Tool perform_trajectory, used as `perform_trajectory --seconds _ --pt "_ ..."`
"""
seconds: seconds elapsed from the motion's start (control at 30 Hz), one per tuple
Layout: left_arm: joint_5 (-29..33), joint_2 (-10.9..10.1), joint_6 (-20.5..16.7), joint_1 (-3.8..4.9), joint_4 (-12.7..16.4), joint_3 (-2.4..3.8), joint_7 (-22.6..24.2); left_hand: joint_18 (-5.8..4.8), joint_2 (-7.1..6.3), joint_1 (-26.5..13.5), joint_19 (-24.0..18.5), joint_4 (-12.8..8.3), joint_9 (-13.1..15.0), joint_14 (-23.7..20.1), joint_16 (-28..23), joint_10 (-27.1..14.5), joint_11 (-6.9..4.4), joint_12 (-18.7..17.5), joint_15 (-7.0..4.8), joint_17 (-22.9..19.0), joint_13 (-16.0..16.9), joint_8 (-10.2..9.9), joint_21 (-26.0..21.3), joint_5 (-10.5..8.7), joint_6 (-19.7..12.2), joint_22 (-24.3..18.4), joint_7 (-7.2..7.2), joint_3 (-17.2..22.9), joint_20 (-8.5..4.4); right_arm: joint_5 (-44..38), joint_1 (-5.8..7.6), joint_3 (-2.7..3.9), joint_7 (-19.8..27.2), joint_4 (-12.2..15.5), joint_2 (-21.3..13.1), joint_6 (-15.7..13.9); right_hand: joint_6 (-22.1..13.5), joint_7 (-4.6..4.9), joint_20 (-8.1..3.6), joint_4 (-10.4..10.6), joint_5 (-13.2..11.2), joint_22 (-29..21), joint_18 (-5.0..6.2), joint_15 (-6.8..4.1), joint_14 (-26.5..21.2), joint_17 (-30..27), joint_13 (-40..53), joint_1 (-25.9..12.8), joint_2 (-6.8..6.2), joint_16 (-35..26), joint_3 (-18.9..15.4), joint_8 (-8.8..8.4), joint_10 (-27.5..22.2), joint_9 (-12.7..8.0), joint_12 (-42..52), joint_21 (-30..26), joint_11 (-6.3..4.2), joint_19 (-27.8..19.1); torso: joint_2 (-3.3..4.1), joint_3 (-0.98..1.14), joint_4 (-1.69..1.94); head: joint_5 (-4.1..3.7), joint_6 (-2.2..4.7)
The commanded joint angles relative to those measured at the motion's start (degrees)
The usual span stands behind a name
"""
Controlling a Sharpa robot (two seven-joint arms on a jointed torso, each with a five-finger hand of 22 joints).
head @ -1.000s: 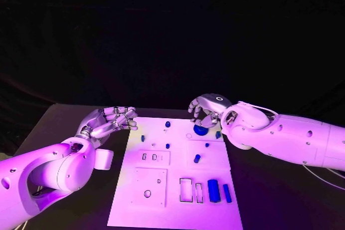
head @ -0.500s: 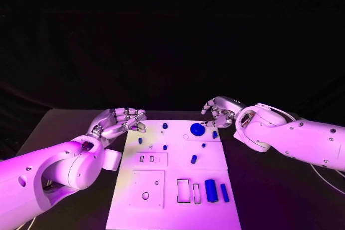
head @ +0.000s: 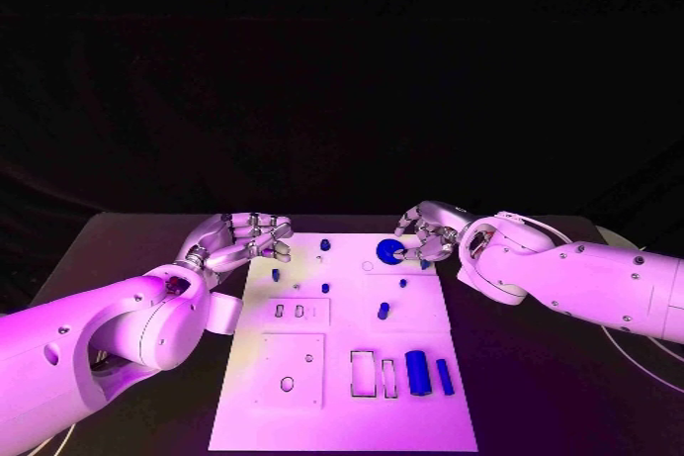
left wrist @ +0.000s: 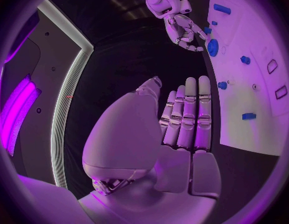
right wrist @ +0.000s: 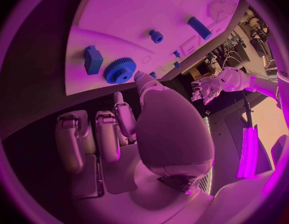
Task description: Assemble the parts on the task board
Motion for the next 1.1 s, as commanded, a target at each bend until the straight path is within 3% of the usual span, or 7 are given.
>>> perform_trajectory --seconds 0.03,0.73,1.1 --pt "-0.6 0.0 0.7 0.16 0.2 0.02 -0.1 0.52 -0.57 0.0 -0.4 -0.1 -0.1 -0.6 0.3 0.0 0.33 -0.2 -0.02 0.0 0.0 0.0 0.3 -0.3 -0.3 0.1 0.21 0.3 0.16 -1.3 -0.4 -0.02 -0.7 -0.6 0.6 1.1 -0.6 0.05 0.43 0.1 0.2 15.1 -0.36 0.46 5.1 10.8 0.8 0.9 0.05 0.4 -0.3 0.31 0.5 0.1 0.3 0.2 0.07 6.0 0.08 0.02 0.04 0.06 -0.09" --pt "-0.6 -0.4 0.8 0.15 0.2 0.02 -0.3 0.52 -0.57 0.0 -0.4 -0.1 -0.1 -0.6 0.3 0.0 0.33 -0.2 -0.02 0.0 0.0 0.0 0.3 -0.3 -0.3 0.1 0.21 0.3 0.16 -3.5 -0.91 -0.05 -1.8 -2.7 2.6 0.3 -1.1 0.27 0.64 0.2 0.1 15.1 -0.36 0.68 5.3 11.5 1.6 2.2 0.82 0.7 -0.2 0.31 0.7 0.2 1.2 0.2 0.28 6.0 -0.02 -0.02 -0.02 0.09 -0.45" --pt "-0.6 -0.6 1.0 0.15 0.2 0.02 -0.4 0.53 -0.57 0.0 -0.5 -0.1 -0.1 -0.6 0.3 -0.1 0.32 -0.2 -0.02 0.1 0.0 0.0 0.4 -0.29 -0.3 0.1 0.2 0.4 0.17 -4.0 -0.9 -0.05 -2.2 -3.9 3.9 2.2 -0.9 0.26 0.68 0.1 0.1 15.1 -0.36 0.71 5.3 11.6 1.9 2.6 1.04 0.7 0.0 0.47 0.9 0.2 1.5 0.2 0.29 6.0 -0.08 -0.05 -0.03 0.12 -0.74"
